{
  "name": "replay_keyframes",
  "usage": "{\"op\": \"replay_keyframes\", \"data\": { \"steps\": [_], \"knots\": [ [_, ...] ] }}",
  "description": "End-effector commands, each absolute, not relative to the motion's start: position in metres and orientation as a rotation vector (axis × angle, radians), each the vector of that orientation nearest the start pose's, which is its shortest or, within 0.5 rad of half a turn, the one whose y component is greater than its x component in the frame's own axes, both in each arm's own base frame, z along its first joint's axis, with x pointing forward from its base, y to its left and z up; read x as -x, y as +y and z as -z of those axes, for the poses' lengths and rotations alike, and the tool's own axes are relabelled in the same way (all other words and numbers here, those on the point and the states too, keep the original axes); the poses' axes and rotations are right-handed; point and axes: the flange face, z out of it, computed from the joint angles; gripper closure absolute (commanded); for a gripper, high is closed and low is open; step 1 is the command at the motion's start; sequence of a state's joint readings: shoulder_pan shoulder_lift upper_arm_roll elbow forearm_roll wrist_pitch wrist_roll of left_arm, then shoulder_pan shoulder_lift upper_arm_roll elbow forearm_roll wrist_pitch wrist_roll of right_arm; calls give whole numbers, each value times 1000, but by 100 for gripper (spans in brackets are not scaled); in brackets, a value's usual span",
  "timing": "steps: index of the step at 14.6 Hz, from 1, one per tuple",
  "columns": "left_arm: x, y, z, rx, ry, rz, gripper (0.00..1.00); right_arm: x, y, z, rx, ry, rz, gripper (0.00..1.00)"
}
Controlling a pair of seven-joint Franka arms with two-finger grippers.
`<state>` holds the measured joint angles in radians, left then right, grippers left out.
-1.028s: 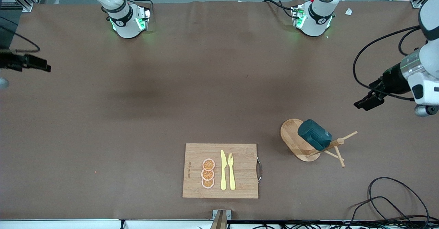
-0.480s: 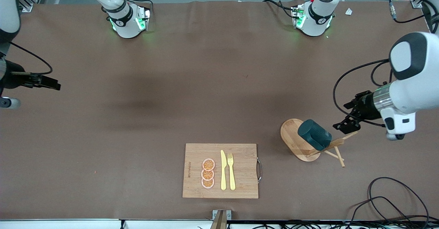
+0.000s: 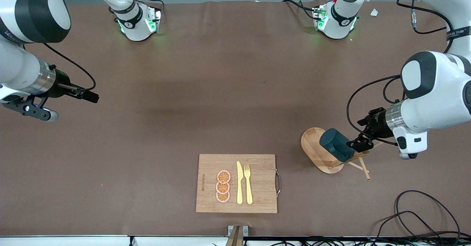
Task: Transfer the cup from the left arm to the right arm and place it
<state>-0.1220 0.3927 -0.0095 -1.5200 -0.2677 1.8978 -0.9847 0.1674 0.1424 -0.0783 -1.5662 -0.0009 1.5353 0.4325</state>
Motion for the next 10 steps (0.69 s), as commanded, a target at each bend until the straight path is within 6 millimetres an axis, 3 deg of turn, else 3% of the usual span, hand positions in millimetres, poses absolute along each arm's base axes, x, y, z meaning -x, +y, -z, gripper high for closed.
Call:
{"op": "replay_keyframes", "data": {
  "steps": [1,3,8,10],
  "knots": [
    [-673,-109,-429,2983,-1562,-248,0,-584,46,-540,3116,597,-262,0],
    [-676,-108,-424,2985,-1571,-236,0,-583,42,-540,3113,604,-274,0],
    [-683,-114,-409,3000,-1597,-231,0,-577,-3,-540,3097,470,-324,0],
    [-684,-120,-403,3010,-1607,-238,0,-574,-24,-543,3098,282,-326,0]
  ]
}}
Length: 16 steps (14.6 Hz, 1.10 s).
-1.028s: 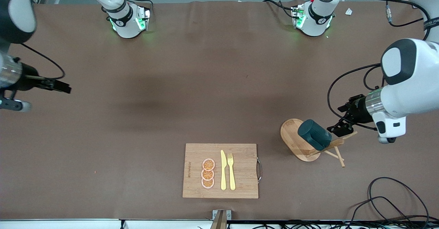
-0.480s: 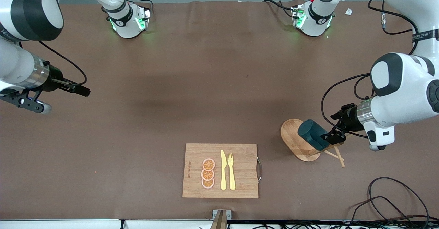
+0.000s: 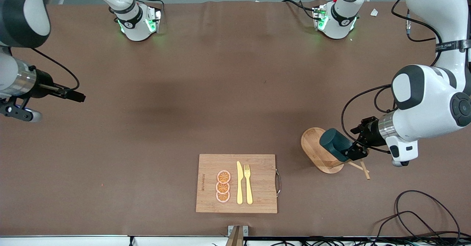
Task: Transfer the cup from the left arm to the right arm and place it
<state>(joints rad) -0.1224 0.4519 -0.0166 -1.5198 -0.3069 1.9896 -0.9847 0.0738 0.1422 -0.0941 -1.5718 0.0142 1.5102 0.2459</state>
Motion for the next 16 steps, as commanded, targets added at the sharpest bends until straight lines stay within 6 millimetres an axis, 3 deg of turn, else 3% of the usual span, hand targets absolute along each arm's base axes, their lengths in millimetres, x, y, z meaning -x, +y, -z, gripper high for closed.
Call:
{"op": "replay_keyframes", "data": {
  "steps": [1,4,6,10,16],
  "knots": [
    [-685,-122,-402,3015,-1610,-230,0,-571,-31,-548,3096,214,-317,0],
    [-687,-127,-395,3016,-1610,-228,0,-564,-36,-560,3108,73,-302,0],
    [-687,-130,-390,3021,-1612,-223,0,-558,-48,-568,3103,86,-304,0],
    [-687,-136,-380,3020,-1603,-231,0,-544,-46,-587,3132,76,-324,0],
    [-686,-140,-379,3024,-1602,-221,5,-546,-38,-590,3135,71,-312,0]
  ]
}}
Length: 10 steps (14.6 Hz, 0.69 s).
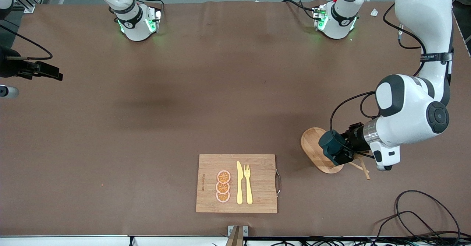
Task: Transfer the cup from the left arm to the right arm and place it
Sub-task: 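Close the left gripper on the teal mug's body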
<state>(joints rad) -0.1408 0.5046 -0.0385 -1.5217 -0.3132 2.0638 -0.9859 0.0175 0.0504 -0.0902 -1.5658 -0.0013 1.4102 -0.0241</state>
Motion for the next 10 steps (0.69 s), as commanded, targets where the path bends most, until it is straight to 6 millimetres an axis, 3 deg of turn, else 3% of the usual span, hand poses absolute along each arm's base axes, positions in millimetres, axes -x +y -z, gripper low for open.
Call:
{"op": "replay_keyframes", "data": {
  "steps": [1,4,5,8,10],
  "knots": [
    [-686,-140,-380,3025,-1602,-219,12,-547,-37,-591,3136,72,-305,0],
    [-686,-140,-382,3026,-1599,-218,41,-548,-34,-590,3136,64,-300,0],
    [-686,-140,-384,3026,-1601,-217,47,-548,-31,-590,3137,55,-300,0],
    [-685,-143,-401,3029,-1626,-194,48,-548,-32,-589,3137,57,-300,0],
    [-680,-161,-419,3033,-1653,-184,48,-548,-33,-589,3136,59,-302,0]
  ]
}}
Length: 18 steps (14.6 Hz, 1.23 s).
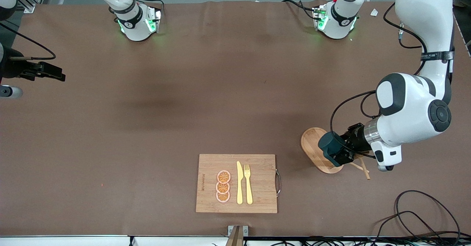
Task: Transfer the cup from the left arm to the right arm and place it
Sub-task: 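Close the left gripper on the teal mug's body, then lift the mug off the stand and carry it toward the table middle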
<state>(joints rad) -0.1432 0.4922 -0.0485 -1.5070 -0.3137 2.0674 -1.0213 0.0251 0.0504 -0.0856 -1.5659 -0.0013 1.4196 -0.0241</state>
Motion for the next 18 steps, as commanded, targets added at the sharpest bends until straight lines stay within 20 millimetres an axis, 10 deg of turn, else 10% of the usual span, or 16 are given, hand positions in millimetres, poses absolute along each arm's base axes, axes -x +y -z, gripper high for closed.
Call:
{"op": "replay_keyframes", "data": {
  "steps": [1,10,18],
  "knots": [
    [-678,-166,-423,3036,-1657,-187,48,-548,-32,-589,3136,57,-302,0],
    [-647,-238,-468,3024,-1654,-178,46,-547,-34,-585,3132,66,-324,0],
    [-597,-356,-477,3033,-1407,62,47,-546,-33,-585,3132,64,-326,0]
  ]
}}
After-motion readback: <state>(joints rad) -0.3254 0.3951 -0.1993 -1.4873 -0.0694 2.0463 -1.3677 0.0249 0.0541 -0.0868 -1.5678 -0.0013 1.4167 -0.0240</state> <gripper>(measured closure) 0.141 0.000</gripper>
